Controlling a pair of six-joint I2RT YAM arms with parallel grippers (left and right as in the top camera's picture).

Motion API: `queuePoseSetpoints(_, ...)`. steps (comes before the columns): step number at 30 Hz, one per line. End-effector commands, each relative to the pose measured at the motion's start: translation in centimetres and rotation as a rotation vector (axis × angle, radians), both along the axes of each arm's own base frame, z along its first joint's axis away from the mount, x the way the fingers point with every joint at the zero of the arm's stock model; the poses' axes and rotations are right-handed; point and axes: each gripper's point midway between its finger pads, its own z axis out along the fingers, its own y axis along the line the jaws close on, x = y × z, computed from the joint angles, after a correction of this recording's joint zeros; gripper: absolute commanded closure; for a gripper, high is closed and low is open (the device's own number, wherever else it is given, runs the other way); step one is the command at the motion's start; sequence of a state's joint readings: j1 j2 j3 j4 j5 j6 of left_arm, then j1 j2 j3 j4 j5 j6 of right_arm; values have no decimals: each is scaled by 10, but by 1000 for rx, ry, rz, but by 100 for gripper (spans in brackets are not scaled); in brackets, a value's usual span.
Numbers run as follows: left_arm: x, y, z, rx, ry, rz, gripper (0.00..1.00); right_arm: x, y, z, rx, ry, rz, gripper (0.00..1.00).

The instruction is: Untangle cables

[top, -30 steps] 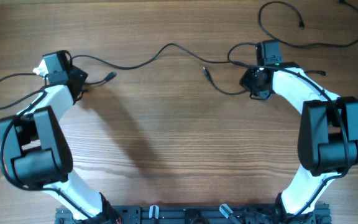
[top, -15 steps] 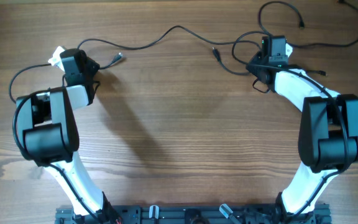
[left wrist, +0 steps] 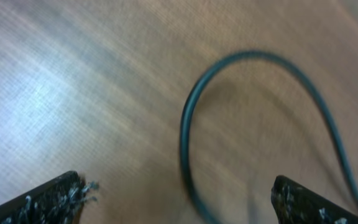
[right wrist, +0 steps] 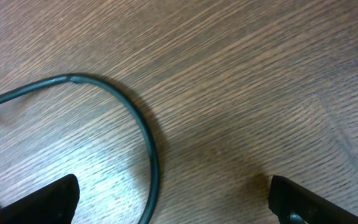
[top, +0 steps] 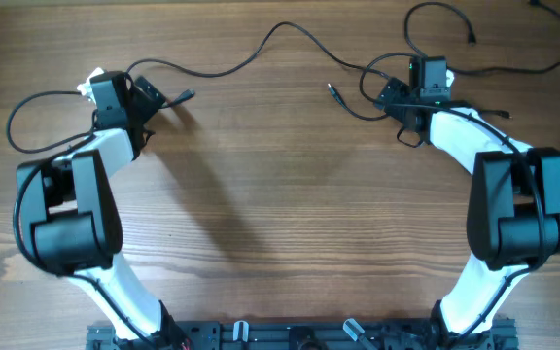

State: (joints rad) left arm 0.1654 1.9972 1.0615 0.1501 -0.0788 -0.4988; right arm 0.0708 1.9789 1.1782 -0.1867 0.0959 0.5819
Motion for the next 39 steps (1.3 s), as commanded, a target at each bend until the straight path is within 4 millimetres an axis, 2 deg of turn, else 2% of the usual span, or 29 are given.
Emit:
queuePoseSetpoints(1,-12,-2,51,68,-21,-77,0,5,6,56,19,-106,56,0)
queuePoseSetpoints(3,-24,-4,81,108,-20,-114,0,-2,6,90,-4,-150,87,0)
queuePoseSetpoints(5,-37,-6,102,144,-5,-151,0,-12,5,113,-18,-164,106,0)
queuePoseSetpoints(9,-76,-13,127,194,75,-227,0,-41,3,154,-34,-182,124,0)
queuePoseSetpoints(11,-93,-20,134,195,106,-251,9,-57,2,172,-57,-187,153,0)
queuePoseSetpoints(12,-100,-25,137,195,118,-279,18,-65,2,179,-62,-185,159,0)
queuePoseSetpoints(14,-122,-51,148,168,130,-390,31,-89,0,197,-85,-183,183,0)
queuePoseSetpoints(15,-128,-59,152,157,130,-412,30,-97,-1,202,-91,-181,191,0)
queuePoseSetpoints(17,-143,-76,158,143,143,-461,5,-115,-2,210,-88,-170,192,0)
queuePoseSetpoints(18,-151,-84,161,139,151,-483,0,-125,-2,213,-86,-162,192,0)
queuePoseSetpoints(22,-180,-116,169,139,178,-582,0,-156,-4,221,-85,-135,192,0)
queuePoseSetpoints(26,-190,-134,172,144,174,-643,0,-169,-5,216,-83,-90,194,0)
queuePoseSetpoints(39,-192,-136,171,143,184,-651,0,-159,-4,189,-81,4,199,0)
